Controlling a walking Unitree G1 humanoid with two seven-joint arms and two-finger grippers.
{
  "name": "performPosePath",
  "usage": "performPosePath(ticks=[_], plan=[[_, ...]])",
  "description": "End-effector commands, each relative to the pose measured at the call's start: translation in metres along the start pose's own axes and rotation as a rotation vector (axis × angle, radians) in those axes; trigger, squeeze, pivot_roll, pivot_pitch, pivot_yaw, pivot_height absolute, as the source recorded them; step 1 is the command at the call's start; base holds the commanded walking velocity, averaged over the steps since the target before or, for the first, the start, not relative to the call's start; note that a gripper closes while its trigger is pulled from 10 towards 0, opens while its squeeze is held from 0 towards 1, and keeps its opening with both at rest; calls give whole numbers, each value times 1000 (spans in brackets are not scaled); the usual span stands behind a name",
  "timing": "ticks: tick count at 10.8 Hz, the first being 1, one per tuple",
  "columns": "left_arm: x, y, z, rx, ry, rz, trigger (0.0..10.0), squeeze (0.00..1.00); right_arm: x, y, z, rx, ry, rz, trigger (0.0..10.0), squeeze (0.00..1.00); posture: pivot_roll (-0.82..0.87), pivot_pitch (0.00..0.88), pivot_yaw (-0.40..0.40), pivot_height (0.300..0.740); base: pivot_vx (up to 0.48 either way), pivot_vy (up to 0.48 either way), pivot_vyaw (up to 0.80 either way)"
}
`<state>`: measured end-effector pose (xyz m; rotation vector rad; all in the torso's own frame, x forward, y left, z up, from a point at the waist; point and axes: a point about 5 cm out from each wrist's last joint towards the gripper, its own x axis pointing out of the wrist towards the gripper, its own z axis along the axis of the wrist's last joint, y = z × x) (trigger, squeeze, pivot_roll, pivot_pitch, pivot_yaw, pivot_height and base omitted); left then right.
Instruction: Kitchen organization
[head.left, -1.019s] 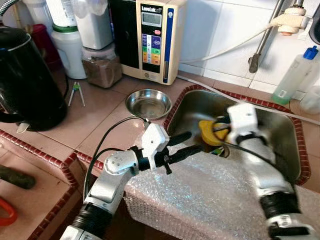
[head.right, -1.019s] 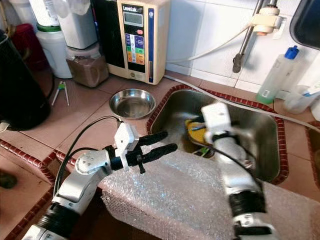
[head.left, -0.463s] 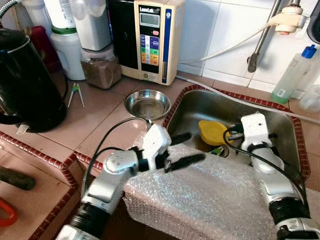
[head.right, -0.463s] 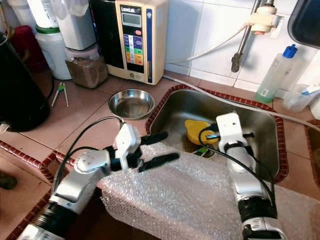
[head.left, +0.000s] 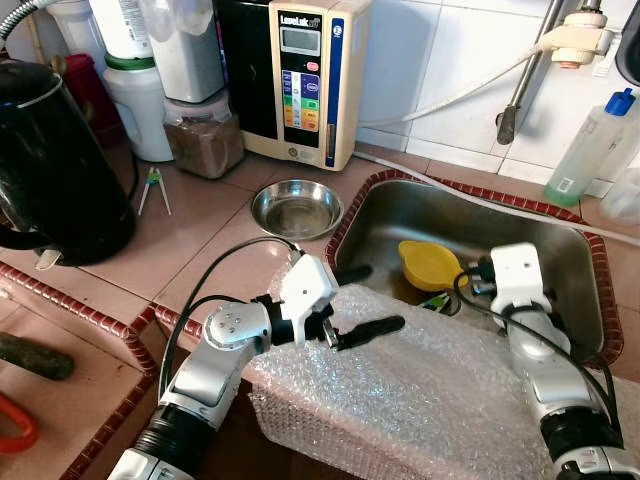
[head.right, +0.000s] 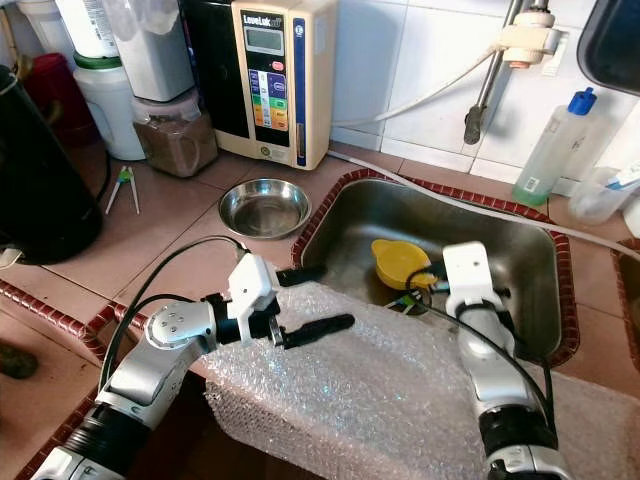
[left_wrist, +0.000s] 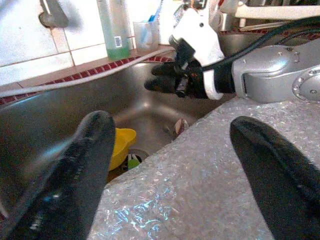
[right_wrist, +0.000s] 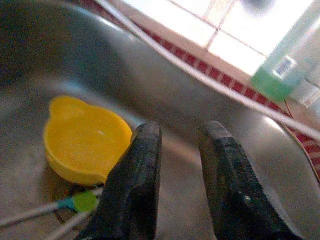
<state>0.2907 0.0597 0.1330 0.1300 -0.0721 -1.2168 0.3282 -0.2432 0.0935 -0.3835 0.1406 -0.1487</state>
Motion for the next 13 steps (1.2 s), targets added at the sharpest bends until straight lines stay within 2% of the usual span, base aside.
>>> performPosePath(ticks=[1, 2, 3, 4, 5, 6, 7, 8, 9, 10, 12, 13], plan=[[1, 2, 2, 28, 4, 4, 10000, 1000, 2, -7, -4, 62, 39, -14, 10000, 1000, 33, 0, 31, 740, 0, 0, 0], [1, 3, 2, 31, 4, 6, 10000, 1000, 3, -12, -4, 131, 51, -40, 10000, 1000, 32, 0, 29, 740, 0, 0, 0], [2, 4, 3, 37, -2, 20, 10000, 1000, 5, -19, 3, 158, 20, -61, 10000, 1000, 32, 0, 26, 740, 0, 0, 0], [2, 11, 5, 49, -23, 85, 10000, 1000, 5, -20, 18, 204, -71, -50, 10000, 1000, 34, 0, 23, 740, 0, 0, 0], [2, 25, 12, 45, -71, 222, 10000, 1000, 1, -12, 34, 198, -175, 2, 10000, 1000, 34, 0, 23, 740, 0, 0, 0], [0, 40, 17, 25, -117, 363, 10000, 1000, -8, 5, 49, 205, -270, 90, 10000, 1000, 35, 0, 20, 740, 0, 0, 0], [-5, 55, 21, -7, -153, 488, 10000, 1000, -22, 29, 58, 163, -322, 207, 10000, 1000, 24, 0, 22, 740, 0, 0, 0], [-9, 66, 21, -25, -156, 593, 10000, 1000, -33, 46, 58, 123, -324, 294, 10000, 1000, 15, 0, 25, 740, 0, 0, 0], [-11, 74, 20, -32, -141, 660, 10000, 1000, -43, 57, 57, 92, -333, 358, 10000, 1000, -1, 0, 25, 740, 0, 0, 0], [-14, 85, 15, -61, -105, 774, 10000, 1000, -59, 70, 62, 85, -358, 447, 10000, 1000, -19, 0, 30, 740, 0, 0, 0], [-17, 97, 3, -103, -20, 946, 10000, 1000, -87, 78, 78, 94, -418, 559, 10000, 1000, -47, 0, 36, 740, 0, 0, 0], [-16, 100, -4, -177, 11, 1016, 10000, 1000, -95, 80, 81, 113, -415, 581, 10000, 1000, -59, 0, 36, 740, 0, 0, 0]])
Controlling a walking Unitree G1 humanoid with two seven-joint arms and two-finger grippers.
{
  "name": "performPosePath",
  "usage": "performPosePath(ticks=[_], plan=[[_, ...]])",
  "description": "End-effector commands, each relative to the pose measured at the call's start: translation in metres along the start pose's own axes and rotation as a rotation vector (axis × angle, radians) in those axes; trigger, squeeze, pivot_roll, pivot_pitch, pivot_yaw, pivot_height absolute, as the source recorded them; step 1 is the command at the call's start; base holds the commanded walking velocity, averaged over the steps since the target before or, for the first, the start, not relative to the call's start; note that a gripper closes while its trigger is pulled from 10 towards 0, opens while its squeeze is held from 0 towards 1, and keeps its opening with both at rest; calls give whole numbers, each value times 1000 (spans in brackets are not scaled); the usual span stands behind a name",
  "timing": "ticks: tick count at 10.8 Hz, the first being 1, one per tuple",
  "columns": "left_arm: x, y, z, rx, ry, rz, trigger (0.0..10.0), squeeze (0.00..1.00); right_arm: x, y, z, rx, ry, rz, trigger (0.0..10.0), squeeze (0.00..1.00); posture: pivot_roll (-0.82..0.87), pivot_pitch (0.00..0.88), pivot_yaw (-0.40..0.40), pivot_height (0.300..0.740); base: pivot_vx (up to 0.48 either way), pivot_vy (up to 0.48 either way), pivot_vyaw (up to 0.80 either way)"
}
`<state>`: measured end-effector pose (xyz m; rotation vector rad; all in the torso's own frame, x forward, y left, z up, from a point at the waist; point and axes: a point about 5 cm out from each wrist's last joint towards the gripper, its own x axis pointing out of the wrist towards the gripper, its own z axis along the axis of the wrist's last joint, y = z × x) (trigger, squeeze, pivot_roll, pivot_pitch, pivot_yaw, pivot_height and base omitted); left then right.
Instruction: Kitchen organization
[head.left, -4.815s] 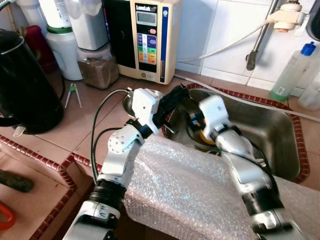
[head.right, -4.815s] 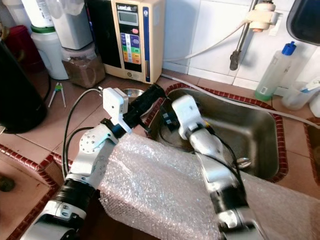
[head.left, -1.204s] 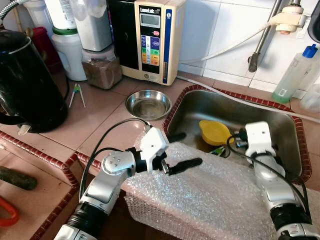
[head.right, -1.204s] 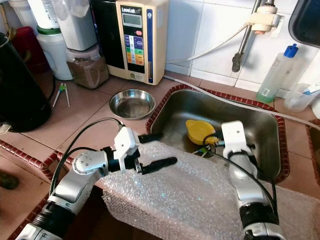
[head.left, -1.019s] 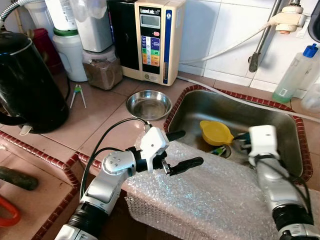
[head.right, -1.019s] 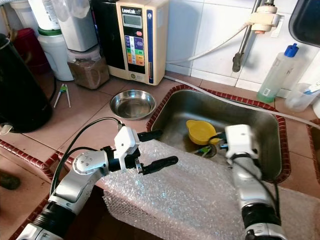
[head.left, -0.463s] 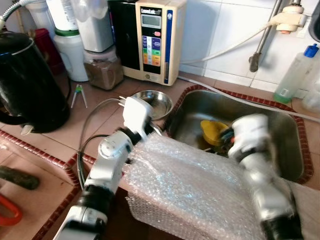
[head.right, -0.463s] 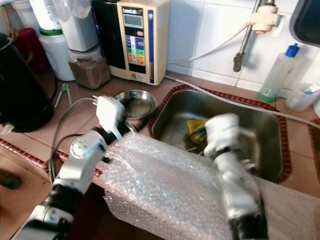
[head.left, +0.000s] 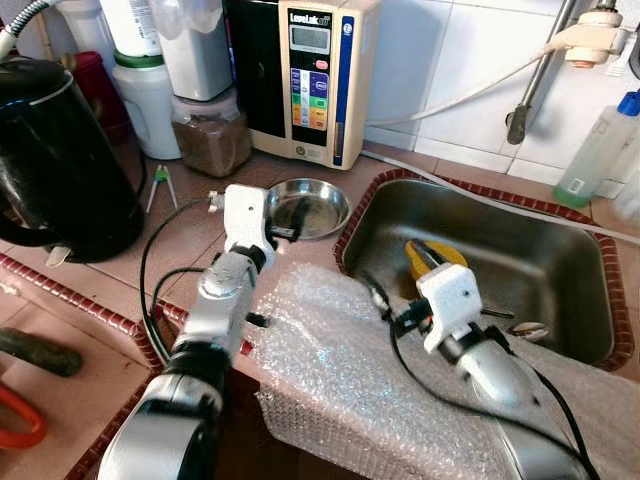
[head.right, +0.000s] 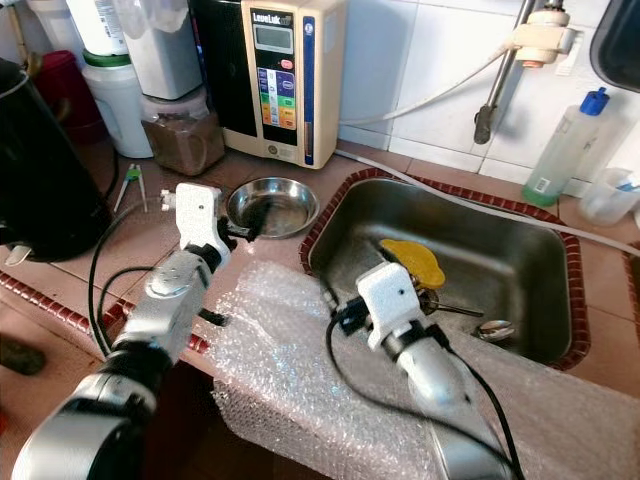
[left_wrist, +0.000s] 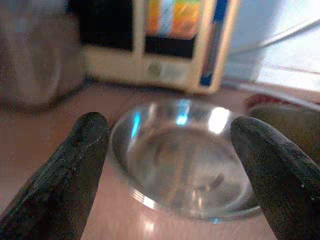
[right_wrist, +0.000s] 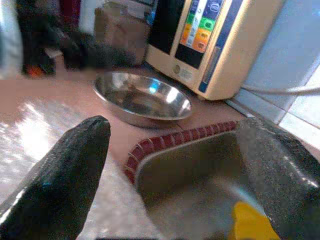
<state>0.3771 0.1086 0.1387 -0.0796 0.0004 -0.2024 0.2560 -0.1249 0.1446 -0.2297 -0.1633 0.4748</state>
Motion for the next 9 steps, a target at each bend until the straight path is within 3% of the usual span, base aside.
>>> performPosePath(ticks=[1, 3, 5, 7, 8, 9], plan=[[5, -1, 0, -37, 29, 42, 10000, 1000, -3, 10, 2, 45, 5, 10, 10000, 1000, -62, 0, 35, 740, 0, 0, 0], [8, -4, 0, -45, 48, 72, 10000, 1000, -7, 28, 4, 86, 9, 48, 10000, 1000, -74, 0, 36, 740, 0, 0, 0], [13, 4, -2, -82, 108, 181, 10000, 1000, -16, 50, 4, 162, 56, 5, 10000, 1000, -102, 0, 54, 740, 0, 0, 0], [14, 9, -3, -115, 139, 221, 10000, 969, -17, 44, 4, 151, 64, -32, 10000, 1000, -118, 0, 70, 740, 0, 0, 0], [15, 7, -3, -146, 158, 224, 10000, 0, -15, 40, 7, 145, 56, -40, 10000, 1000, -122, 0, 74, 740, 0, 0, 0], [16, 3, -5, -159, 176, 214, 10000, 0, -15, 38, 10, 154, 51, -48, 10000, 1000, -122, 0, 75, 740, 0, 0, 0]])
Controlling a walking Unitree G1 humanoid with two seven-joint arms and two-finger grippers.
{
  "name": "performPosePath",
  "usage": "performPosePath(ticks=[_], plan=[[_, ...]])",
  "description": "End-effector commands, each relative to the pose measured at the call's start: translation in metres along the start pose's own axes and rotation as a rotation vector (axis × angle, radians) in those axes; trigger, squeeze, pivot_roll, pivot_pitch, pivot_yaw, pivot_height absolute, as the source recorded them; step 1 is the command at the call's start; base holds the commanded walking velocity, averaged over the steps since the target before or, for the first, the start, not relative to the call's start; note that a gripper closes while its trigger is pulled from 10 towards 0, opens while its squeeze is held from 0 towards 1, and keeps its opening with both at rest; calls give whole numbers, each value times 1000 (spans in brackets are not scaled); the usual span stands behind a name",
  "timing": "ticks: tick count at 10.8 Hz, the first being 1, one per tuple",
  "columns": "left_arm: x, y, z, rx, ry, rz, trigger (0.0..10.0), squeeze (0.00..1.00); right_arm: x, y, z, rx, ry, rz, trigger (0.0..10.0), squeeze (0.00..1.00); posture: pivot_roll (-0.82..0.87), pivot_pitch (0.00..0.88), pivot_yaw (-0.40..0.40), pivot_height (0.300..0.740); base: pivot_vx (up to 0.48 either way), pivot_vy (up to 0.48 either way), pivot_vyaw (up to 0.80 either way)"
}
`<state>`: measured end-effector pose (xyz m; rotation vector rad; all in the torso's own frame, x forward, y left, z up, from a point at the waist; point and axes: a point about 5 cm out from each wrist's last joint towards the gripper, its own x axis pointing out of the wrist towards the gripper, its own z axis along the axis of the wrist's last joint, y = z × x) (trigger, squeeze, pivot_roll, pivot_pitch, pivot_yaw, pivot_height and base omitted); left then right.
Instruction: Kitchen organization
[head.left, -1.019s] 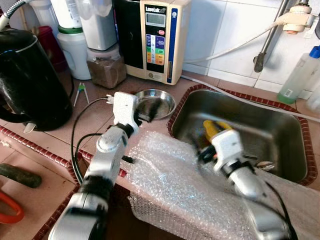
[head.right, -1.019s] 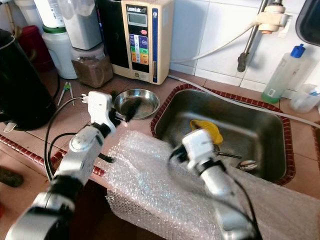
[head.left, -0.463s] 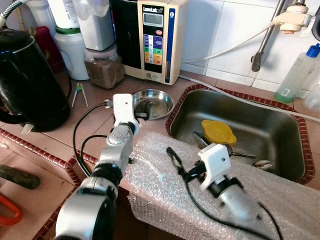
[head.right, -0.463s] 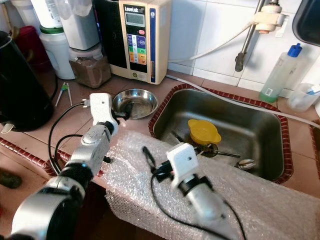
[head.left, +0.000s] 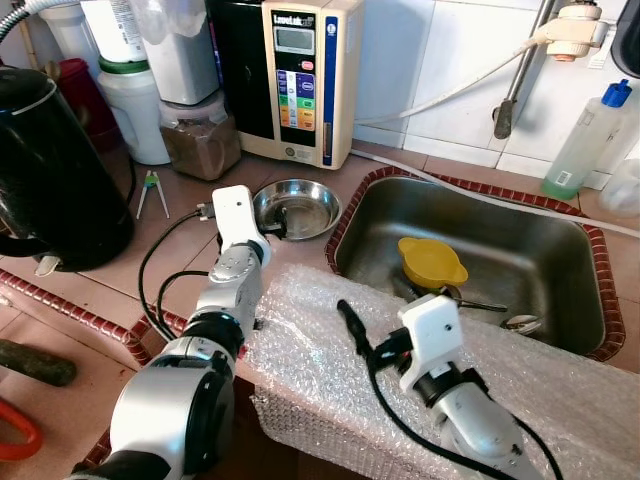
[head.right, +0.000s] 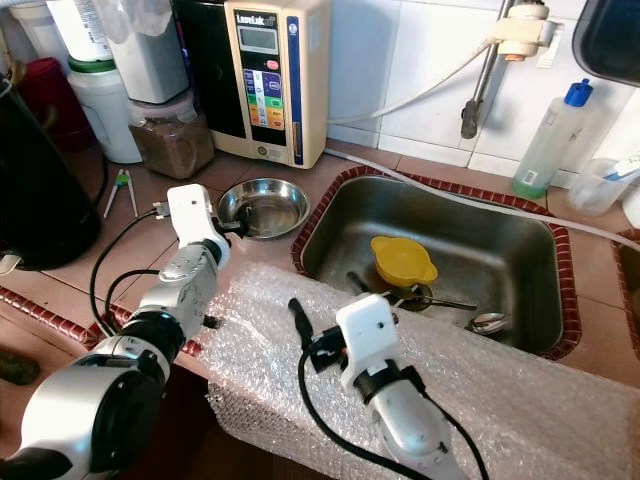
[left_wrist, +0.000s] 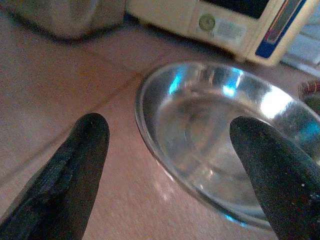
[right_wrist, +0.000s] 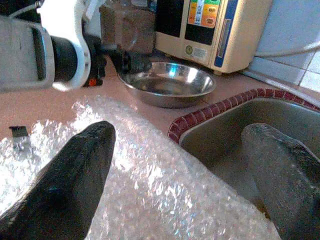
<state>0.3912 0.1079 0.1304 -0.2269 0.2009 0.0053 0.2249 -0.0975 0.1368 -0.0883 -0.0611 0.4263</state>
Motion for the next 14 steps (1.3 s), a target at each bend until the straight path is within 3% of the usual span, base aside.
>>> performPosePath(ticks=[1, 2, 3, 4, 5, 9, 14], plan=[[1, -5, 0, -20, 27, -11, 10000, 0, 1, -4, 9, 12, -31, -25, 10000, 1000, -120, 0, 75, 740, 0, 0, 0], [0, -10, -4, -22, 51, -11, 10000, 0, 3, -8, 11, 32, -41, -47, 10000, 1000, -118, 0, 73, 740, 0, 0, 0], [0, -11, -8, -20, 70, -7, 10000, 0, 4, -7, 12, 35, -40, -46, 10000, 596, -118, 0, 72, 740, 0, 0, 0], [-2, -10, -16, -37, 113, 1, 4745, 0, 4, -7, 13, 38, -39, -44, 10000, 0, -120, 0, 71, 740, 0, 0, 0], [-3, -7, -21, -55, 138, 22, 0, 0, 3, -7, 13, 40, -33, -44, 10000, 0, -122, 0, 69, 740, 0, 0, 0], [-2, 3, -20, -109, 150, 60, 0, 0, 5, -9, 12, 28, -20, -34, 10000, 0, -110, 0, 57, 740, 0, 0, 0], [-5, 55, -16, -92, 126, 189, 0, 0, 11, -9, 10, 13, -18, -3, 10000, 0, -70, 0, 42, 740, 0, 0, 0]])
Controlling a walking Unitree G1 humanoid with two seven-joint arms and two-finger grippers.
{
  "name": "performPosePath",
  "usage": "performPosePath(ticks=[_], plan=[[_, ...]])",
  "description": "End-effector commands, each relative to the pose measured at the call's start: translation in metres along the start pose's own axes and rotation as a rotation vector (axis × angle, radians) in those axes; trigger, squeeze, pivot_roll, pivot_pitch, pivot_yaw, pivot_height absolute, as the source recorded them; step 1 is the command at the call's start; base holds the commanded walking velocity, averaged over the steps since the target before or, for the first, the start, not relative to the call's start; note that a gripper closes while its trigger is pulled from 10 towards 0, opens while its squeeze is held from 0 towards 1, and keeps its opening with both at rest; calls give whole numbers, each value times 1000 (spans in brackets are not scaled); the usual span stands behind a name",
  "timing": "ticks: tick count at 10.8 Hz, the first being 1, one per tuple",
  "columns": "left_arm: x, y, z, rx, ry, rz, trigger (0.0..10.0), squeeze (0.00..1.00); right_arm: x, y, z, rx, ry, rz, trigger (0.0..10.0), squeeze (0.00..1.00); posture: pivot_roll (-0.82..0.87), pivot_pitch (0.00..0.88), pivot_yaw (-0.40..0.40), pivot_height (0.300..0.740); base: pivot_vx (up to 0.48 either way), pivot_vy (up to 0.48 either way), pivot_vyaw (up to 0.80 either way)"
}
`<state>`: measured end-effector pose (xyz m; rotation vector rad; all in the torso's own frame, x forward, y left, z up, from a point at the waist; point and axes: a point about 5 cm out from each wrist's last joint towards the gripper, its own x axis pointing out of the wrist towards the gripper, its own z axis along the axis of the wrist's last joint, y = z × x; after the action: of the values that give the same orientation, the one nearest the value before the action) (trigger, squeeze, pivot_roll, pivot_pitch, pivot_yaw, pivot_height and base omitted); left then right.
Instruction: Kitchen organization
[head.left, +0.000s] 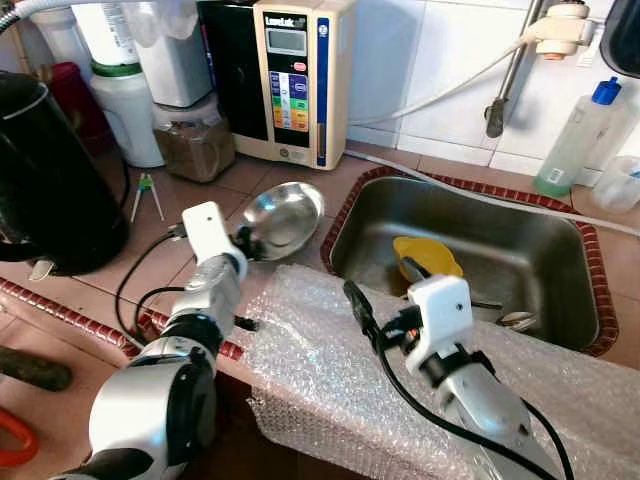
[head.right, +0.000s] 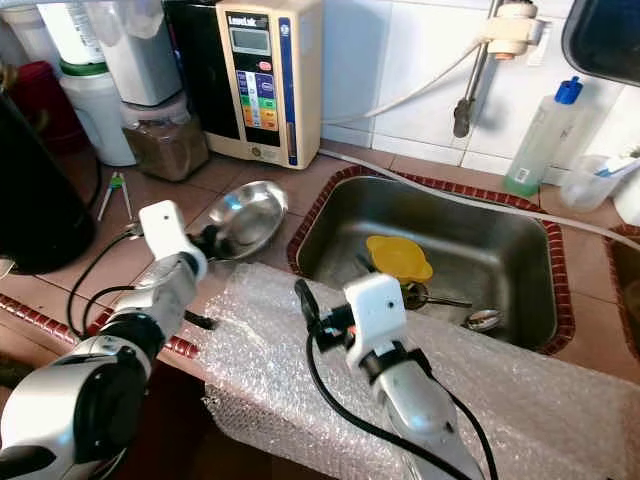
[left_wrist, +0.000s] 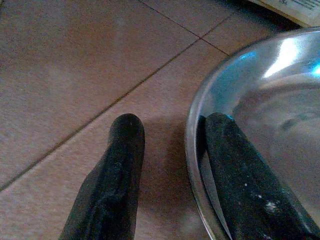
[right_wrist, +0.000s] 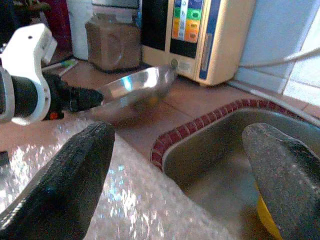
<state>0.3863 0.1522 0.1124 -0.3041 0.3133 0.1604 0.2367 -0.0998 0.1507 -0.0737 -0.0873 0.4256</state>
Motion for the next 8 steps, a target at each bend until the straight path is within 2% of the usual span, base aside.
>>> performPosePath(ticks=[1, 3, 5, 8], plan=[[0, 13, -6, 2, 25, 42, 0, 0, 1, -1, -2, 3, 10, 3, 10000, 0, -70, 0, 42, 740, 0, 0, 0], [0, 13, -6, 2, 25, 42, 0, 0, 1, -1, -2, 3, 10, 3, 10000, 0, -70, 0, 42, 740, 0, 0, 0], [-1, 26, -3, 17, 11, 30, 0, 0, 6, -1, -4, 1, 11, 25, 10000, 0, -36, 0, 28, 740, 0, 0, 0], [0, 20, 4, -66, -12, -17, 0, 0, 10, -2, -6, -4, 11, 39, 10000, 0, -27, 0, 26, 740, 0, 0, 0]])
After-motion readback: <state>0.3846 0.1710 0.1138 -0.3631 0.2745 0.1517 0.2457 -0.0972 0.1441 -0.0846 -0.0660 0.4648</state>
